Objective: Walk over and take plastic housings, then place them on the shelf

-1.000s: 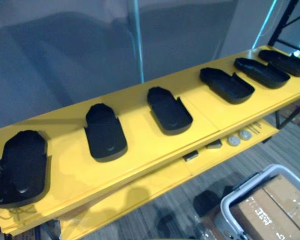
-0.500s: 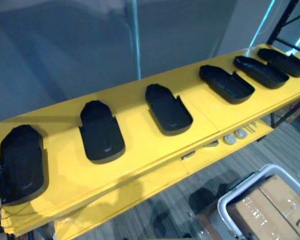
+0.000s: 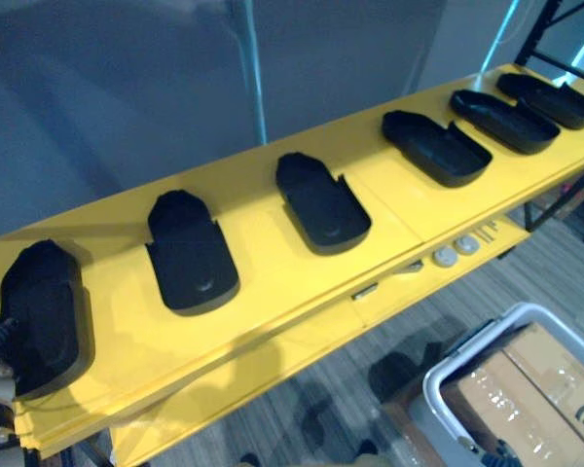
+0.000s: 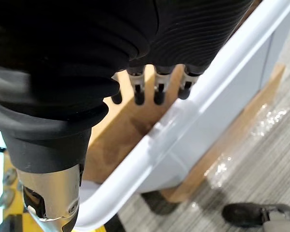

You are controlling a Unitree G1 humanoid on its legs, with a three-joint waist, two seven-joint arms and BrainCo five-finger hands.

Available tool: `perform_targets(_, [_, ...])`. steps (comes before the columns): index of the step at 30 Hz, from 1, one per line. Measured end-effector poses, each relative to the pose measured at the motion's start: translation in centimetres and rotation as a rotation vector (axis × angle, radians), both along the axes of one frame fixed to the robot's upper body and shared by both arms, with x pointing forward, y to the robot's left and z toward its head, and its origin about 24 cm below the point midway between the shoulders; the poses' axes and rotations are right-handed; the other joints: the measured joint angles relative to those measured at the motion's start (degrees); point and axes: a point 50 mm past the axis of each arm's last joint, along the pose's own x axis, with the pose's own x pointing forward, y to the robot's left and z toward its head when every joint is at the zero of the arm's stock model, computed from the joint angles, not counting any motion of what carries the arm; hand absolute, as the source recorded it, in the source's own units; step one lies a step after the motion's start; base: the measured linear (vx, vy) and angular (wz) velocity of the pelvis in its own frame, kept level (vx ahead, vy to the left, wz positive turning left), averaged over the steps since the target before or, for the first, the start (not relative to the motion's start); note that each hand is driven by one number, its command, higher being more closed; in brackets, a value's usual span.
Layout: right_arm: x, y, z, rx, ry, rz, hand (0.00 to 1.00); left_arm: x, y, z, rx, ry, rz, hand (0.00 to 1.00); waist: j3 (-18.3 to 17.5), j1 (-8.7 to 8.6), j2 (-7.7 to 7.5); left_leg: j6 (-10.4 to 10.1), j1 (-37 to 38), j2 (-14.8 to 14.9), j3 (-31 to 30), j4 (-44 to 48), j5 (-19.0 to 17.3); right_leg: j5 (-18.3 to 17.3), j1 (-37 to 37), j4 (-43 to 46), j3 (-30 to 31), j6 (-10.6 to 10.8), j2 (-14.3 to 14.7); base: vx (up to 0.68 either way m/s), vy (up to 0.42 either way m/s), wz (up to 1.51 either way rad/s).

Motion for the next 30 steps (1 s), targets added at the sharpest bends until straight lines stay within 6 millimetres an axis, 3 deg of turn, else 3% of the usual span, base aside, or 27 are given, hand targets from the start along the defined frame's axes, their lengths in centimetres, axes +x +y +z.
perform_targets(3, [-0.1, 0.9, -0.4, 0.020, -0.001, -0.009, 0.00, 0.9, 0.0, 1.9, 0.097, -0.119, 0.022, 0.00, -0.01, 0.20, 0.00, 0.02, 0.05, -0.01, -0.25, 0.04, 0.04, 0.00, 0.19, 0.02, -0.12, 0.02, 0.00, 0.00, -0.001, 0.03])
perform_targets(7, [-0.8, 1.9, -0.9, 0.036, 0.007, -0.050, 0.00, 3.4, -1.3, 6.4, 0.282, -0.369, -0.015, 0.00, -0.02, 0.26, 0.04, 0.08, 0.20, -0.01, -2.20, 0.18, 0.21, -0.01, 1.82, -0.03, -1.97, 0.02, 0.00, 0.00, -0.007, 0.22])
perform_targets(9, [-0.8, 2.2, -1.0, 0.028, 0.011, -0.052, 0.00, 3.7, -1.6, 9.3, 0.393, -0.485, -0.035, 0.00, -0.10, 0.25, 0.10, 0.10, 0.23, -0.01, -2.42, 0.18, 0.29, -0.01, 1.93, -0.02, -2.42, 0.02, 0.00, -0.01, -0.003, 0.09])
perform_targets(12, [-1.0, 2.5, -1.1, 0.020, 0.017, -0.050, 0.00, 4.3, -2.3, 11.9, 0.468, -0.610, -0.058, 0.00, -0.38, 0.36, 0.17, 0.13, 0.12, -0.01, -2.86, 0.17, 0.48, -0.01, 2.13, -0.02, -2.88, 0.01, 0.00, -0.01, -0.005, 0.07])
perform_targets(13, [-1.0, 2.6, -1.1, 0.019, 0.019, -0.049, 0.00, 4.4, -2.6, 12.6, 0.487, -0.656, -0.069, 1.00, -0.63, 0.37, 0.18, 0.11, 0.11, -0.01, -2.96, 0.17, 0.51, -0.01, 2.20, -0.02, -2.97, 0.01, 0.01, -0.01, -0.004, 0.07])
perform_targets(16, [-1.1, 3.1, -1.3, 0.029, 0.017, -0.069, 0.00, 4.9, -4.8, 15.5, 0.554, -0.837, -0.161, 1.00, -1.14, 0.91, 0.04, 0.11, 0.20, 0.00, -3.20, 0.12, 0.77, -0.01, 2.63, -0.10, -3.14, 0.01, 0.02, -0.02, -0.003, 0.04])
perform_targets(18, [-1.0, 3.8, -1.5, 0.033, 0.020, -0.063, 0.00, 5.0, -7.6, 18.0, 0.612, -0.966, -0.291, 1.00, -1.49, 1.84, -0.19, 0.17, 0.19, -0.05, -3.36, -0.57, 1.46, -0.03, 2.49, -0.15, -3.32, -0.01, 0.05, -0.05, -0.004, 0.04])
perform_targets(20, [-0.9, 4.2, -1.6, 0.045, 0.022, -0.047, 0.00, 4.4, -9.0, 18.2, 0.611, -1.026, -0.359, 1.00, -2.81, 1.88, 0.01, 0.22, 0.34, -0.30, -3.69, -2.99, 3.02, -0.06, 1.75, -0.21, -3.98, -0.06, 0.10, -0.03, -0.004, 0.11])
perform_targets(24, [-0.8, 4.9, -1.8, 0.055, 0.025, -0.055, 0.00, 3.9, -11.2, 15.9, 0.555, -0.959, -0.510, 1.00, -3.28, 2.51, 0.23, 0.17, 0.53, -0.37, -5.53, -4.11, 4.21, -0.36, 2.50, -0.21, -5.79, -0.51, 0.15, -0.03, -0.010, 0.23])
perform_targets(30, [-1.1, 5.5, -2.3, 0.088, 0.054, -0.061, 0.00, 0.8, -13.6, 11.3, 0.541, -0.590, -0.766, 1.00, -4.85, 4.98, -0.67, -0.10, -1.35, -0.52, -9.53, -4.46, 5.33, -1.37, 3.10, 0.85, -9.08, 0.35, -0.09, -0.02, -0.018, 0.31])
